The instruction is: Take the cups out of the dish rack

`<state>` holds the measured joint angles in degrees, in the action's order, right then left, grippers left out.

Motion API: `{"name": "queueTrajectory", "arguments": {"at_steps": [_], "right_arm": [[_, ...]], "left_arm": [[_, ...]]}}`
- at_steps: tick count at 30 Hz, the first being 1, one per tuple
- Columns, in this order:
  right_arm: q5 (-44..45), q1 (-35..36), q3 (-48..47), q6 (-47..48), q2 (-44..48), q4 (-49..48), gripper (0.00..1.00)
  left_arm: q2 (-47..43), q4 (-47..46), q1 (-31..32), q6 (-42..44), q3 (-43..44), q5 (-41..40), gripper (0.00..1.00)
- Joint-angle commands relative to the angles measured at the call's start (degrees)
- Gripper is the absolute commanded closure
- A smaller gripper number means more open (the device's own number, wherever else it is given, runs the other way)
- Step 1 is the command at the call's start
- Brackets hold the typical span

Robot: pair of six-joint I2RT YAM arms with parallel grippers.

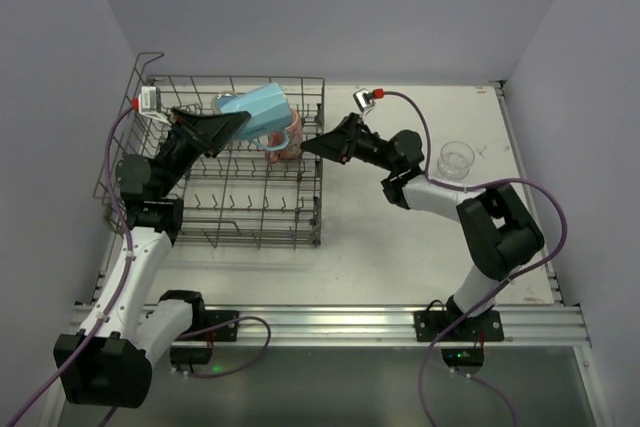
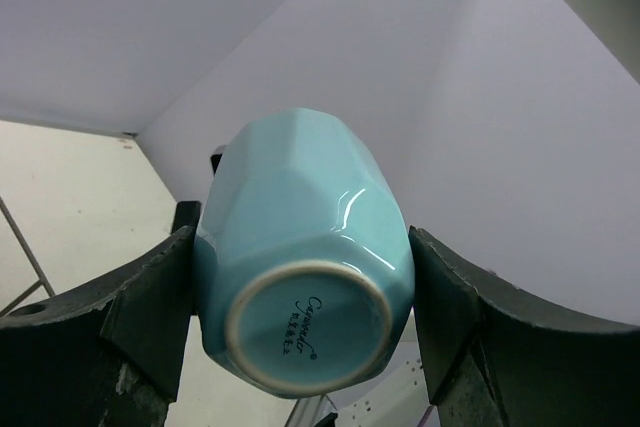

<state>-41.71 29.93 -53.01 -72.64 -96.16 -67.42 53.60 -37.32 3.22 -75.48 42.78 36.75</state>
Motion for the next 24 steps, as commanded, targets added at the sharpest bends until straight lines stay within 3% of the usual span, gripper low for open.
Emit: {"name": "queueTrajectory", "arguments": {"at_steps": [1, 24], "right_arm": [[-1.88, 1.09, -3.15, -2.77, -2.18, -19.31, 0.29], [-3.82, 6.89, -10.62, -3.21, -5.26, -23.2, 0.35]], "left_arm": [[-2.45, -10.58, 0.56, -4.23, 0.63, -3.44, 1.0], [1.5, -19.1, 0.91, -9.68, -5.78, -4.85, 1.0]]}}
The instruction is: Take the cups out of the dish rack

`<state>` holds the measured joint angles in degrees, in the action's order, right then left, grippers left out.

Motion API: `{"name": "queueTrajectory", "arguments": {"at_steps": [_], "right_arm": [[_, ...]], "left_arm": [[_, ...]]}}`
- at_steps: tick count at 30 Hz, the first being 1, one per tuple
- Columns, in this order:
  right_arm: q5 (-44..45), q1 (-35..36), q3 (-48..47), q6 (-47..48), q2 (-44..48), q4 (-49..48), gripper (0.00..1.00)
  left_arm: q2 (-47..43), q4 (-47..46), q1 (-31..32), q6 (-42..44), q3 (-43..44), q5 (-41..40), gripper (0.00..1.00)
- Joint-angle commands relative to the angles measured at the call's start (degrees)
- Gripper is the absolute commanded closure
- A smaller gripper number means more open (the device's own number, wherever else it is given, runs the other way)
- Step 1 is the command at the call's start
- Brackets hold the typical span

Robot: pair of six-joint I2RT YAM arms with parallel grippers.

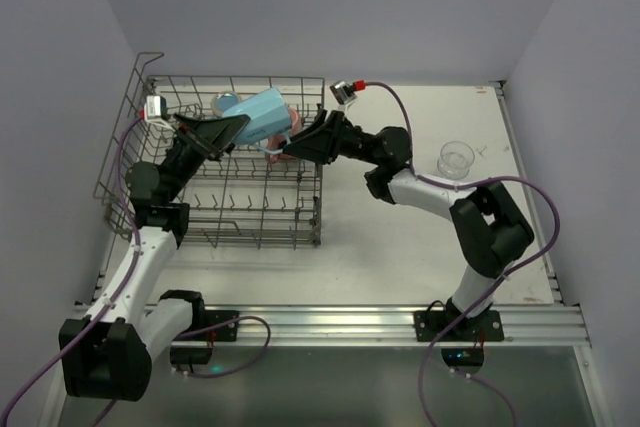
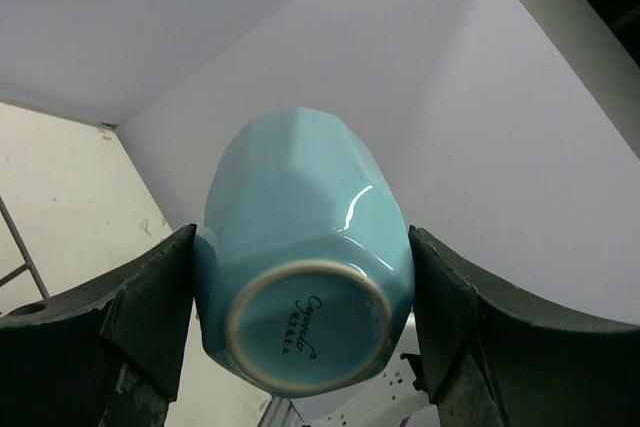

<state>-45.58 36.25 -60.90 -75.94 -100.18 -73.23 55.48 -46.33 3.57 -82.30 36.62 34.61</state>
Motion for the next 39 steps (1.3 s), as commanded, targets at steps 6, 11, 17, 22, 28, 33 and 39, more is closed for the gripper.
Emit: {"name": "queueTrajectory", "arguments": {"at_steps": [6, 11, 17, 22, 28, 33, 39], "right_arm": [[0.58, 1.45, -4.4, 0.27, -2.21, -17.04, 0.39], [0.41, 1.89, -6.15, 0.44, -3.09, -16.07, 0.41], [0.58, 2.42, -6.59, 1.85, -3.0, -15.01, 0.47], [0.93, 2.77, -7.3, 2.03, -3.44, -14.13, 0.5], [1.02, 2.95, -7.65, 2.99, -3.27, -12.73, 0.54], [1.55, 2.95, -6.77, 5.28, -2.04, -9.92, 0.55], [3.04, 2.95, -6.07, 7.3, -1.07, -7.02, 0.62]], "left_arm": [[0.41, -12.38, 1.35, -4.53, -0.41, -3.5, 1.0], [0.68, -13.09, 2.14, -5.24, -0.76, -3.85, 1.0], [0.77, -13.26, 2.75, -5.59, -1.03, -4.46, 1.0], [1.64, -13.97, 3.37, -6.2, -1.2, -4.9, 1.0], [1.91, -14.14, 4.25, -6.47, -1.2, -5.69, 1.0], [1.73, -13.88, 4.25, -6.47, -1.2, -5.61, 1.0], [1.47, -13.62, 4.34, -6.64, -1.2, -5.61, 1.0]]}}
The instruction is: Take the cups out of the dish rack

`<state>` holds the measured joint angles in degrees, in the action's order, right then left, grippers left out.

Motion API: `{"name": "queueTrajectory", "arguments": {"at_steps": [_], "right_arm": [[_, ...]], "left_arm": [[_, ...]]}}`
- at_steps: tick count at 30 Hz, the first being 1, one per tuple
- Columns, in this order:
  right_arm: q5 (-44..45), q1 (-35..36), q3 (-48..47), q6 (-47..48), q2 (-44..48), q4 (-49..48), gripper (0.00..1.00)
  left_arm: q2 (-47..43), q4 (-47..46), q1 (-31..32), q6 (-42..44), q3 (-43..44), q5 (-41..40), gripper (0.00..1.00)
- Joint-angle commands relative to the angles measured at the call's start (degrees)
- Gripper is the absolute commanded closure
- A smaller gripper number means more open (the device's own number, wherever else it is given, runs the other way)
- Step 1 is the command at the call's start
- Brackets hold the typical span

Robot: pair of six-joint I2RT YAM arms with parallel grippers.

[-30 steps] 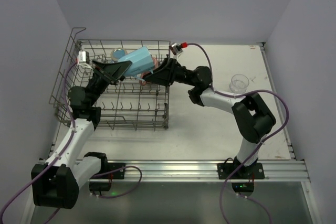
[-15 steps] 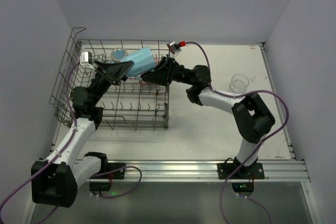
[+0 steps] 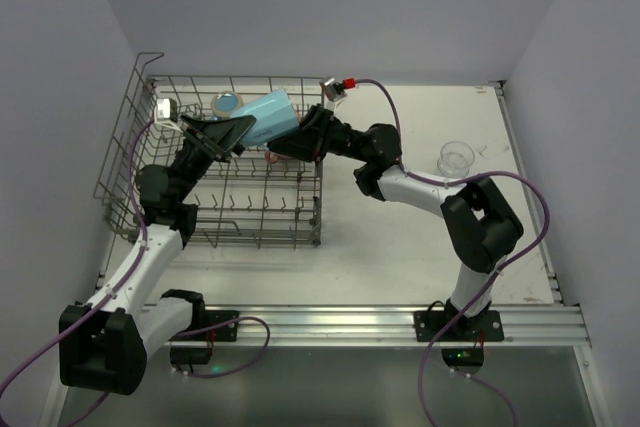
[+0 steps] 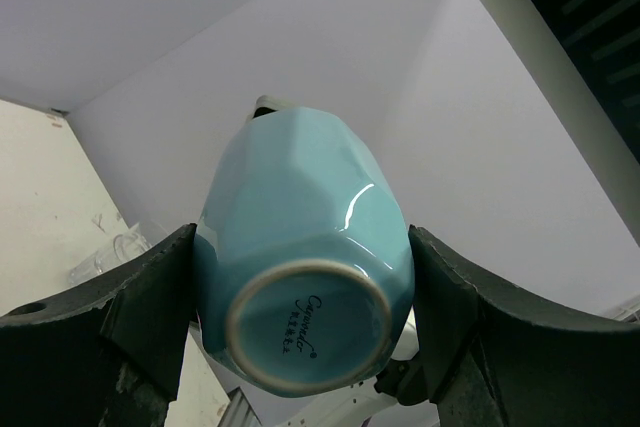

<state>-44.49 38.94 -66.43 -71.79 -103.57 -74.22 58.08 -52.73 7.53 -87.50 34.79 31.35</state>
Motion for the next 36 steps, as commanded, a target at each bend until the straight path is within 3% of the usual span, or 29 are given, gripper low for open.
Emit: {"name": "queueTrajectory", "arguments": {"at_steps": [1, 5, 6, 7, 12, 13, 14, 15, 18, 24, 31, 36], "right_arm": [[2.04, 0.26, -0.63, 3.58, 2.23, -5.68, 0.63], [2.65, 0.26, -0.98, 5.16, 3.02, -2.87, 0.78], [2.65, 0.26, -1.06, 5.6, 3.28, -0.95, 0.84], [2.74, 0.26, -1.24, 6.39, 3.46, -0.06, 0.98], [2.57, 0.35, -1.42, 8.33, 5.04, 4.6, 1.0], [2.48, 0.44, -1.16, 8.68, 5.22, 4.95, 1.0], [2.65, 0.52, -0.98, 8.77, 5.48, 5.13, 1.0], [2.65, 0.44, -0.8, 8.77, 5.83, 5.31, 1.0], [2.65, 0.52, -0.1, 9.03, 6.36, 5.75, 1.0], [3.35, 0.44, 2.01, 9.04, 7.77, 5.84, 1.0], [3.97, 0.17, 5.25, 9.12, 10.66, 5.84, 1.0], [4.41, -1.05, 8.33, 8.77, 13.65, 6.01, 1.0]], "left_arm": [[-1.13, -7.21, 0.38, -1.44, 0.63, -2.26, 1.0], [-1.57, -7.12, 0.38, -1.62, 0.28, -2.18, 1.0], [-1.66, -7.04, 0.38, -1.62, 0.2, -2.17, 1.0], [-1.66, -6.95, 0.47, -1.62, 0.2, -2.09, 1.0], [-1.4, -6.07, 0.38, -2.23, -0.42, -1.82, 1.0], [-1.31, -6.24, 0.47, -2.49, -0.59, -1.65, 0.95], [-1.31, -6.51, 0.38, -2.93, -1.2, -1.65, 0.69], [-1.31, -6.77, 0.38, -2.94, -1.39, -1.65, 0.49], [-1.4, -5.54, 0.38, -2.15, -1.21, -0.86, 0.01], [-1.13, -4.58, 0.12, 0.57, 0.72, 1.95, 0.0], [-3.41, 9.11, -2.07, 10.24, 5.55, 4.86, 0.0], [-3.95, 12.03, -5.94, 12.8, 4.86, 7.58, 0.0]]}}
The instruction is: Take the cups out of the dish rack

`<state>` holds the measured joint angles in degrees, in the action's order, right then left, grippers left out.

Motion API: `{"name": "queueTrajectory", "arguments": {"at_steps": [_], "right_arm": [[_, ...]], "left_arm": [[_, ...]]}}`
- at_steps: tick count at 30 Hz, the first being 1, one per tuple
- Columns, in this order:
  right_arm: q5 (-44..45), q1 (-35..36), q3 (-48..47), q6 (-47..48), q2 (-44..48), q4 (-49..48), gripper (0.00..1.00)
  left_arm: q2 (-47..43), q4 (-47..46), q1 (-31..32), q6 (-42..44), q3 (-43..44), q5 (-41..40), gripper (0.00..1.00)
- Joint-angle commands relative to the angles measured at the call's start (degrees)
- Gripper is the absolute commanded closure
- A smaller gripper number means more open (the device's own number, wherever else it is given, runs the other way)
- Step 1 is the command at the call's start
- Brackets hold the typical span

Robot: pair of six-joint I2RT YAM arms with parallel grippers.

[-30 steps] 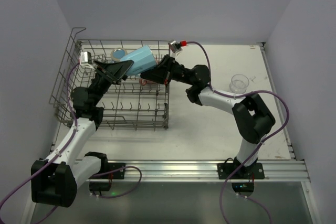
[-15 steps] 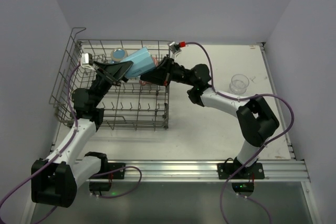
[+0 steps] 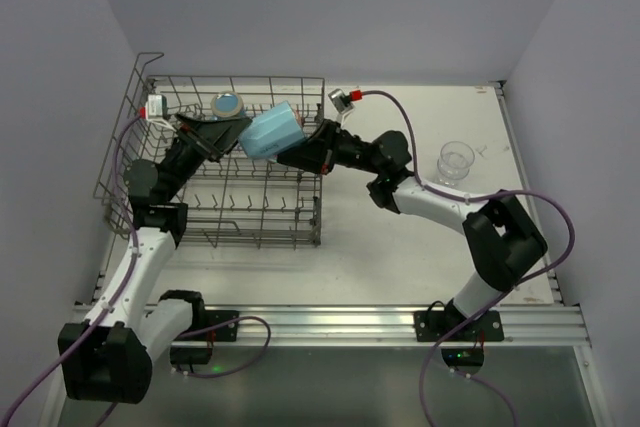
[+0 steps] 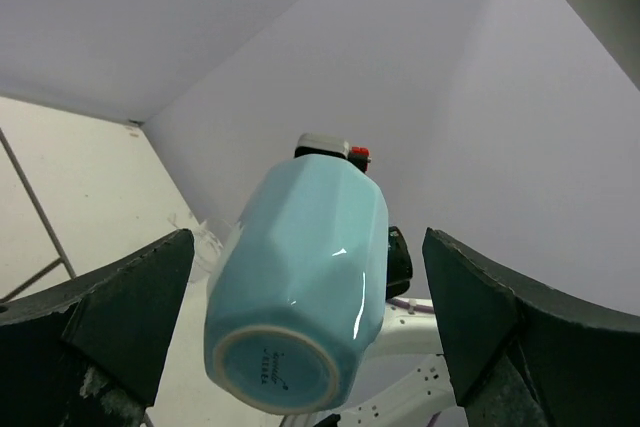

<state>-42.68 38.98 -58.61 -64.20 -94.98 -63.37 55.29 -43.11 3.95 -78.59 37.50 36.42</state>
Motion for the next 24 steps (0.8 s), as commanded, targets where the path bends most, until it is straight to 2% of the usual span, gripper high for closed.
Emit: {"name": "queueTrajectory", "arguments": {"at_steps": [1, 5, 9, 13, 14, 15, 16, 18, 20, 24], "right_arm": [[2.42, -1.54, 0.86, 1.1, 5.42, -4.83, 1.0], [1.63, -2.77, 3.32, 0.92, 7.17, -4.74, 1.0], [1.98, -5.22, 5.43, 2.15, 10.6, -1.5, 1.0], [3.74, -11.28, 5.88, 8.82, 17.0, 12.1, 1.0], [4.44, -12.43, 5.61, 10.4, 17.89, 19.53, 1.0], [5.49, -13.4, 4.13, 14.94, 18.86, 24.22, 1.0], [8.8, -14.97, 3.07, 17.68, 20.43, 34.09, 1.0], [13.04, -15.86, -0.69, 24.44, 20.89, 42.42, 1.0], [17.53, -17.36, -2.9, 27.1, 20.28, 51.02, 1.0], [24.47, -19.12, -7.12, 31.84, 18.61, 59.22, 1.0]], "left_arm": [[-0.8, 1.55, -3.58, 3.53, 1.8, 3.73, 0.0], [0.96, -4.25, -8.24, -0.85, -1.54, 6.46, 0.0], [1.84, -1.73, -11.32, 1.41, -0.51, 7.87, 0.0], [1.49, 21.1, -11.5, 16.06, 7.29, 4.81, 0.0], [1.49, 24.71, -11.42, 22.19, 9.07, 3.84, 0.0], [1.4, 27.88, -11.33, 24.68, 10.65, 2.7, 0.0], [1.49, 32.52, -11.42, 26.97, 13.19, 1.21, 0.0], [1.75, 35.98, -11.07, 31.99, 15.49, -0.21, 0.0], [3.33, 40.02, -10.45, 36.2, 18.64, -1.96, 0.0], [9.55, 51.51, -3.8, 43.77, 25.42, -8.89, 0.0]]}}
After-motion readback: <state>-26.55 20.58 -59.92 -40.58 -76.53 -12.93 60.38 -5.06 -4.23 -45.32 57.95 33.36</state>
